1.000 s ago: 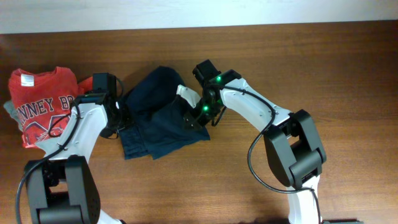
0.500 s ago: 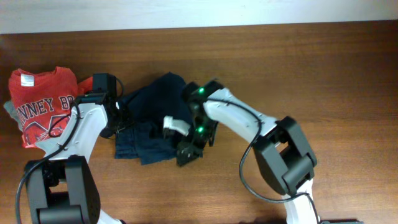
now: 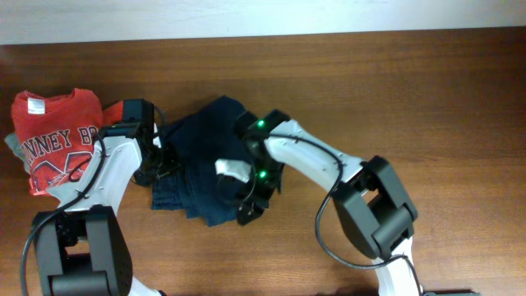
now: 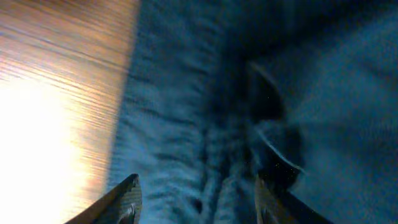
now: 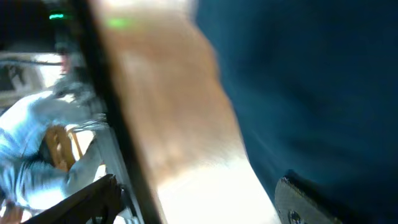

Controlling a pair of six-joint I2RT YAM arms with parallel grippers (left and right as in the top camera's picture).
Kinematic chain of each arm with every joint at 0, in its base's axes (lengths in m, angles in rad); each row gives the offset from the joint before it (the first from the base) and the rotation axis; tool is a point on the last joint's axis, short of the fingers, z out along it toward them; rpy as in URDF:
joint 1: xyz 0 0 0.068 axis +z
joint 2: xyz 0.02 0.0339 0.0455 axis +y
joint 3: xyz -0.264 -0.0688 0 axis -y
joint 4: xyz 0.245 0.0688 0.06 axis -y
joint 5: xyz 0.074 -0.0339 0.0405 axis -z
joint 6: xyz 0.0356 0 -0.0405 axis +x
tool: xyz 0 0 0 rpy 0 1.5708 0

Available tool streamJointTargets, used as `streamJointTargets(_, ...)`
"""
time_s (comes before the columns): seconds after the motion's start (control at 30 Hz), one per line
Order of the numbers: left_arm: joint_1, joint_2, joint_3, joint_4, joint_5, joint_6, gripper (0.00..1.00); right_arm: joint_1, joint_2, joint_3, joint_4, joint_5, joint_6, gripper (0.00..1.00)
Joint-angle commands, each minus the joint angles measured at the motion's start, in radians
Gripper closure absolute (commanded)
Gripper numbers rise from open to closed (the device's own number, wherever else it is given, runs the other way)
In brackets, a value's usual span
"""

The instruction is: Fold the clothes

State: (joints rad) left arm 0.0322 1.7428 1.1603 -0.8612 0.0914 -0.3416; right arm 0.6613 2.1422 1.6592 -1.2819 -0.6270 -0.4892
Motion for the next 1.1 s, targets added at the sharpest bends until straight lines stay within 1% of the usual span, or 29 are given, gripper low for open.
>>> streamJointTargets(0.0,0.003,-0.039,0.000,-0.021,0.215,0.082,0.41,-0.086,-0.043,0.051,-0.016,0.128,0.118,0.12)
streamJointTargets(0.03,0.003,-0.041,0.000,-0.020,0.220,0.085,0.40,-0.112,-0.067,0.059,-0.016,0.133,0.131,0.11)
streamJointTargets(0.17,0.003,-0.042,0.000,0.024,0.220,0.086,0.38,-0.192,-0.154,0.079,-0.013,0.166,0.156,0.12)
streamJointTargets(0.33,0.003,-0.041,0.000,0.117,0.219,0.085,0.38,-0.259,-0.214,0.079,-0.031,0.241,0.183,0.26)
streamJointTargets(0.43,0.002,-0.041,0.000,0.161,0.206,0.085,0.38,-0.292,-0.216,0.079,-0.065,0.274,0.185,0.30)
streamJointTargets(0.57,0.002,-0.040,0.000,0.177,0.108,0.085,0.38,-0.312,-0.216,0.079,-0.076,0.274,0.185,0.29)
streamJointTargets(0.77,0.002,-0.040,0.000,0.235,0.103,0.085,0.37,-0.315,-0.216,0.079,-0.076,0.273,0.185,0.30)
streamJointTargets(0.83,0.002,-0.040,0.000,0.262,0.103,0.085,0.38,-0.315,-0.216,0.079,-0.076,0.273,0.185,0.31)
streamJointTargets(0.87,0.002,-0.040,0.000,0.276,0.104,0.085,0.39,-0.315,-0.216,0.079,-0.076,0.273,0.185,0.33)
streamJointTargets(0.9,0.002,-0.040,0.000,0.282,0.103,0.085,0.43,-0.315,-0.216,0.079,-0.076,0.273,0.185,0.35)
streamJointTargets(1.07,0.002,-0.030,0.000,0.286,0.102,0.085,0.43,-0.315,-0.216,0.079,-0.076,0.273,0.185,0.37)
